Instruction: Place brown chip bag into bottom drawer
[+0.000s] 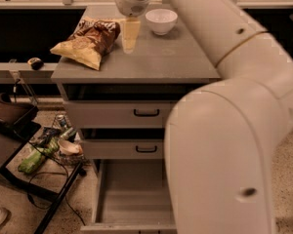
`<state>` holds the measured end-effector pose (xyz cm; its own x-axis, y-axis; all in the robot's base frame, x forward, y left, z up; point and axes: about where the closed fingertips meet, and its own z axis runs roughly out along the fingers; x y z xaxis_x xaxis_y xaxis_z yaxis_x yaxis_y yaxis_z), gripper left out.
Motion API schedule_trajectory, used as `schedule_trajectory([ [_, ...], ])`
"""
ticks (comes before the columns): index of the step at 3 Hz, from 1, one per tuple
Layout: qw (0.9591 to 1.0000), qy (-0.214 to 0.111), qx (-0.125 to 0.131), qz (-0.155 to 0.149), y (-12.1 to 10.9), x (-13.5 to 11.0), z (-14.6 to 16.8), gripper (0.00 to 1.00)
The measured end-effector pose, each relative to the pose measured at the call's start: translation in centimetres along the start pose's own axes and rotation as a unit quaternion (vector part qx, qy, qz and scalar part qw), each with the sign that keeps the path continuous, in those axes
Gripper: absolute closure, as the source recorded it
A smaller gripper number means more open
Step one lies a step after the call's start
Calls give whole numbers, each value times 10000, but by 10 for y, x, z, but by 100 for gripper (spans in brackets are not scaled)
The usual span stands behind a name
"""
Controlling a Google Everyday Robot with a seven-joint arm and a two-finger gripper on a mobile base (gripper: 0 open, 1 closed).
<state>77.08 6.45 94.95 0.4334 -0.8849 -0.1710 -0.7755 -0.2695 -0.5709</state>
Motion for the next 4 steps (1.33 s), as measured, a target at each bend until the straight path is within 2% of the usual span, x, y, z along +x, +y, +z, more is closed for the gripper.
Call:
schedule_trajectory([
  [1,9982,144,-36,-584,-22,-17,49,0],
  [2,9962,129,-84,-854,-32,-32,87,0],
  [3,9937,-95,-158,-1103,-33,-61,120,4],
  [4,9925,-244,-181,-1182,-34,-78,133,27],
])
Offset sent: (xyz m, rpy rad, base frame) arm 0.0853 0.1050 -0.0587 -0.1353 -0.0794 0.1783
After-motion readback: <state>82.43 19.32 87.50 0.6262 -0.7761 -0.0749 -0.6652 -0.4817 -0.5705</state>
